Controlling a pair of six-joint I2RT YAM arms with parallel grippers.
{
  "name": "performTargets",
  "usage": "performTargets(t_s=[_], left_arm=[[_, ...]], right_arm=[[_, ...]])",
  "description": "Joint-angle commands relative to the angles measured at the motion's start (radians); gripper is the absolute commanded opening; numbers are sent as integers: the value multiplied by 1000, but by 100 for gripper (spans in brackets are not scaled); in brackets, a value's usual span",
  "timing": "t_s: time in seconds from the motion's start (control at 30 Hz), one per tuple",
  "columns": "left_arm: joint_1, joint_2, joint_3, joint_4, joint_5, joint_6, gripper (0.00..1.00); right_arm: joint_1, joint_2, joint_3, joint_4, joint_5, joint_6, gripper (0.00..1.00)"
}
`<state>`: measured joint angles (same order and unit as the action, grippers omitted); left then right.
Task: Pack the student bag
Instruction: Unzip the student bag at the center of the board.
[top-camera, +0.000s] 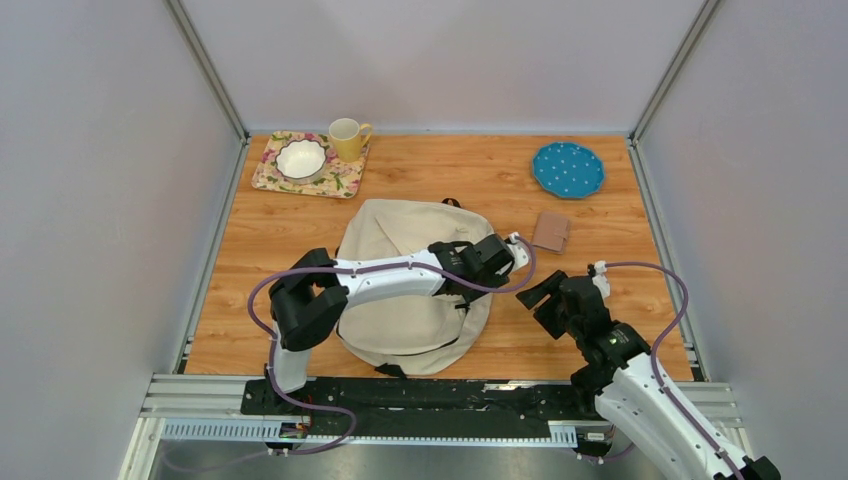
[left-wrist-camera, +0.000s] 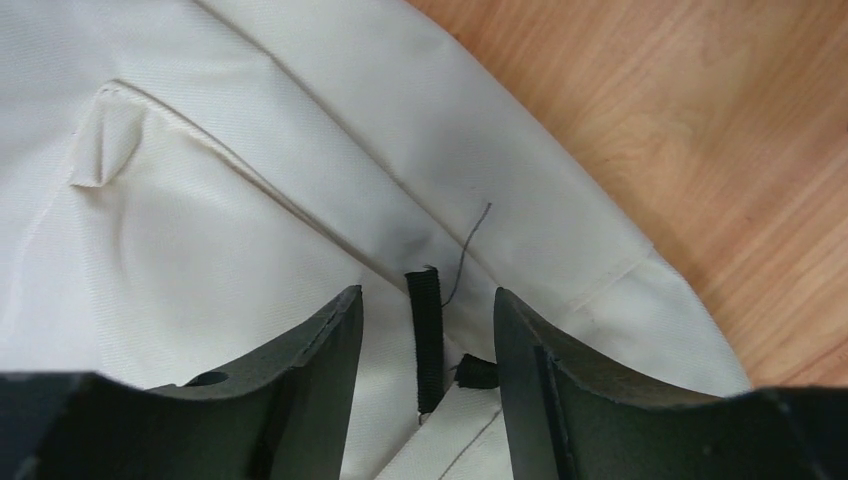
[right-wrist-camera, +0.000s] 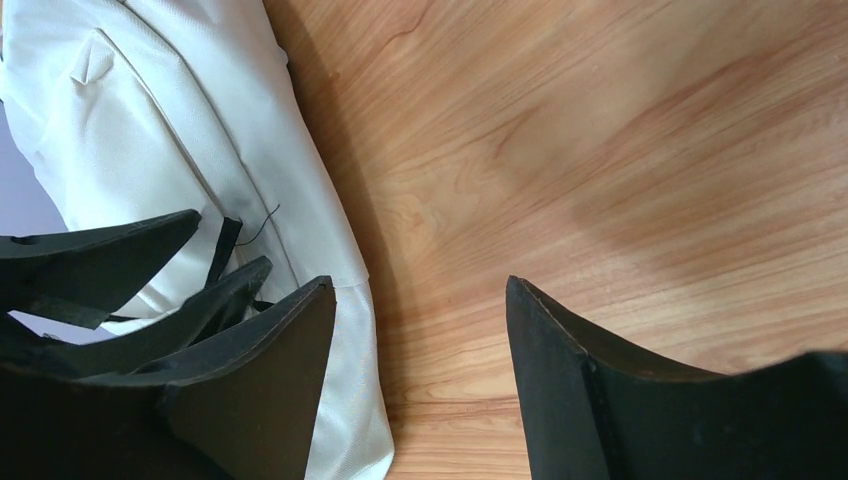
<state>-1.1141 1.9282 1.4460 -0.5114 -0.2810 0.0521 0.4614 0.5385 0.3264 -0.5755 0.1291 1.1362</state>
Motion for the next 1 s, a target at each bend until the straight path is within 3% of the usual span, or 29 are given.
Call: performTargets(t_s=[0.0, 0.23, 0.47, 0.57, 0.83, 0.97], left_arm=[[2, 11, 42, 19, -104, 18, 58], [-4, 46, 53, -4, -104, 23, 43], [-21, 58, 53, -30, -81, 22, 51], [-26, 68, 54, -42, -87, 8, 41], [-24, 61, 71, -47, -150, -8, 0], [-26, 31, 85, -35, -175, -5, 0]], right_arm=[[-4, -9, 28, 42, -5, -16, 66], [-4, -12, 23, 43, -3, -15, 66], [-4, -14, 20, 45, -6, -16, 66], [-4, -14, 20, 43, -5, -16, 66], [-4, -14, 11, 51, -9, -18, 66], [-6, -12, 3, 68, -26, -16, 66]])
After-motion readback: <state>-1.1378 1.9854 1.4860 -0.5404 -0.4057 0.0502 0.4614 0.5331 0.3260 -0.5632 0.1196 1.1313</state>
